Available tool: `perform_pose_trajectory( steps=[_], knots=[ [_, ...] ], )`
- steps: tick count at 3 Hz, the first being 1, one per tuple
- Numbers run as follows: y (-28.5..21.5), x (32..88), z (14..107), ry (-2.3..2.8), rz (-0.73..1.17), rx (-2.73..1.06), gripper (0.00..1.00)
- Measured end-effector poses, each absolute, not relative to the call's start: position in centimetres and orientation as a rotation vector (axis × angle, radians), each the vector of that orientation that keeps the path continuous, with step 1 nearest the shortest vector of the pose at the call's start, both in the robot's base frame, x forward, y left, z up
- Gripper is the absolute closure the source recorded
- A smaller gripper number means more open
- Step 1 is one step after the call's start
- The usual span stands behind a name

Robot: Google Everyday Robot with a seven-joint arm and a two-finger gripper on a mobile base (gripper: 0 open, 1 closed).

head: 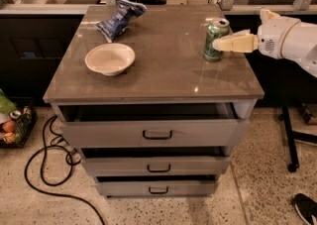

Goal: Place green can into paper bowl

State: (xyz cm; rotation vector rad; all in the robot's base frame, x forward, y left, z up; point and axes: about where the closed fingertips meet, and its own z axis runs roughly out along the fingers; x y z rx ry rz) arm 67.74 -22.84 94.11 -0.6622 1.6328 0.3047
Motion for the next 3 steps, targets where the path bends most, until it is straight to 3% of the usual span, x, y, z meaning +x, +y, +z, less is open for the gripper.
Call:
perform_pose_trajectory(
  steps=[3],
  knots=[
    [-20.5, 71.6, 89.8, 1.579, 0.422, -0.583, 0.00]
  ],
)
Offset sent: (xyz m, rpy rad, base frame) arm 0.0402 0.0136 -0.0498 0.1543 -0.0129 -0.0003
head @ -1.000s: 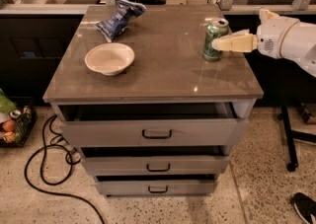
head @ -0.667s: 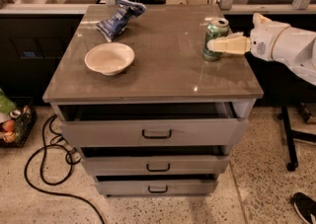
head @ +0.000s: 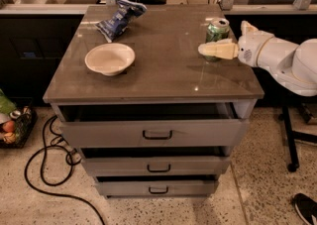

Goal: Place green can into paper bowl

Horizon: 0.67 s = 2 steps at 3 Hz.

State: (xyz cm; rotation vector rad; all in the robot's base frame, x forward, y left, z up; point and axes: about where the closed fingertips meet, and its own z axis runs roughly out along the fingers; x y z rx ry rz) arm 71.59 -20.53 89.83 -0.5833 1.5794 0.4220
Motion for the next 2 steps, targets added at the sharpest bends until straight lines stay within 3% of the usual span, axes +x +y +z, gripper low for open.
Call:
perform_pose_trajectory(
  steps=[2],
  knots=[
    [-19.46, 73.15, 88.82, 1.549, 0.469, -0.559, 0.00]
  ],
)
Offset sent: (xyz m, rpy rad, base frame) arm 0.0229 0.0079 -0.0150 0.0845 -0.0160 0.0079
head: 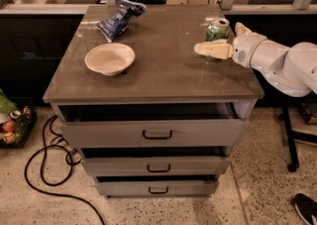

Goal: Place green can into paper bowl

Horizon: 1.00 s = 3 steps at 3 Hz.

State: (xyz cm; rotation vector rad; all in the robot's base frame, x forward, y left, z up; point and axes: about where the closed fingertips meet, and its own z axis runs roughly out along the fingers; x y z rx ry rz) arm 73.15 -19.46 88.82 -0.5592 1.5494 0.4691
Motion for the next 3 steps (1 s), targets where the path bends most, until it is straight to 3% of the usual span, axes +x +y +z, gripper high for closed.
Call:
perform_pose_trajectory(
  steps=[3],
  knots=[
    [-18.64, 73.54, 88.52, 1.530, 0.492, -0.533, 0.65]
  ],
)
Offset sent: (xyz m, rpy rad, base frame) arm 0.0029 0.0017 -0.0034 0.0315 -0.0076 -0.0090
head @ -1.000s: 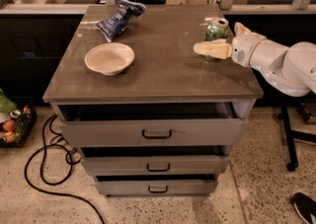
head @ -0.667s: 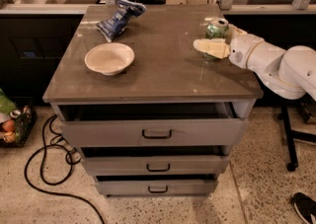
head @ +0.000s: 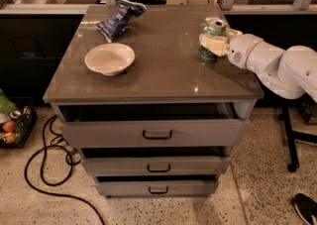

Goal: Place green can into paper bowl

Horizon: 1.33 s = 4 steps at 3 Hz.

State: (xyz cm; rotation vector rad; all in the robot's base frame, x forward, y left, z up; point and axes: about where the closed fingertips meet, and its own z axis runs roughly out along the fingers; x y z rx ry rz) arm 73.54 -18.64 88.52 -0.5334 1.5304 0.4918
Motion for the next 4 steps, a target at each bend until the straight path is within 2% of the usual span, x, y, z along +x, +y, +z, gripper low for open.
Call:
perform_pose_trajectory(
  steps=[1, 2, 4],
  knots=[
    [-18.4, 73.6, 88.5, 1.529, 0.495, -0.536, 0.88],
    [-18.1, 73.6, 88.6, 1.528, 0.498, -0.539, 1.00],
    [-16.7, 73.6, 90.1, 1.544, 0.495, -0.561, 1.00]
  ],
)
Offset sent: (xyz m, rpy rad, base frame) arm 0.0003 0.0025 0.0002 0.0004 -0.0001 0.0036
